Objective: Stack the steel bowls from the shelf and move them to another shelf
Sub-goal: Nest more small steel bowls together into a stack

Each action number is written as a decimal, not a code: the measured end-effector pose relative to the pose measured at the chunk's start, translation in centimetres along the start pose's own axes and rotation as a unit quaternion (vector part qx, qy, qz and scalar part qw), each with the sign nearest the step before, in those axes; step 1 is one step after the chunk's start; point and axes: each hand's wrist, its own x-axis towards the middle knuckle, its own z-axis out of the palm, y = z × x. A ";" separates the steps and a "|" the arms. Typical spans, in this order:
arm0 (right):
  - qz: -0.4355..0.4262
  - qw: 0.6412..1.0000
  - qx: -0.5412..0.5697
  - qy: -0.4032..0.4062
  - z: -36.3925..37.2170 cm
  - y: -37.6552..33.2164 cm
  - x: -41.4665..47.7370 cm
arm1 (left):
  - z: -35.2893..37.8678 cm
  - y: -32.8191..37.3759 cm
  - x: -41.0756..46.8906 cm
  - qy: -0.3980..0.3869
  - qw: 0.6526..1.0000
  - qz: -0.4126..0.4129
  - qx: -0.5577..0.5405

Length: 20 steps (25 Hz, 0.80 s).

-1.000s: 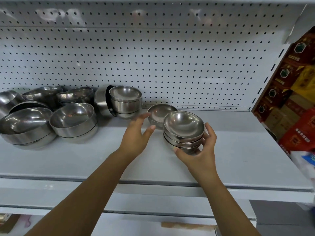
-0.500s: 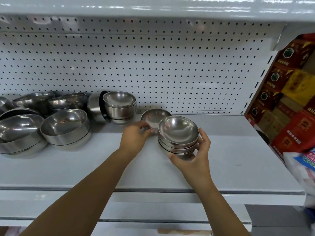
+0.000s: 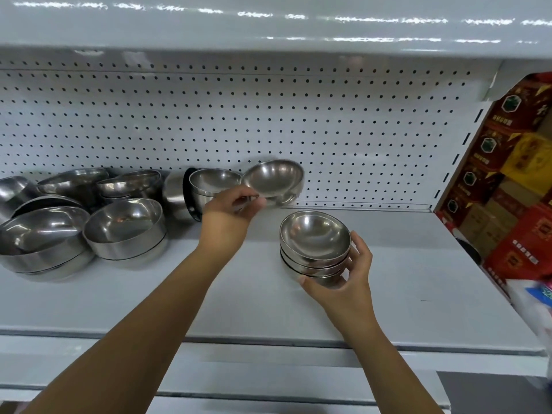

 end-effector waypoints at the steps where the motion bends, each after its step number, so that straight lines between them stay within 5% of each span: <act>1: 0.000 1.000 -0.001 -0.002 0.0 0.0 0.0 | -0.1 0.7 -0.1 -0.012 1.000 0.000 -0.024; 4: 0.003 1.000 -0.002 -0.007 0.0 0.1 0.1 | -0.2 2.5 -1.0 -0.074 0.995 0.002 -0.070; 9: -0.001 1.000 0.009 -0.014 -0.2 0.1 0.1 | -0.1 3.0 -3.1 -0.180 0.983 0.025 0.026; 20: -0.015 1.000 0.016 -0.020 -0.2 -0.1 -0.1 | 0.4 2.0 -5.6 -0.189 0.976 0.061 0.094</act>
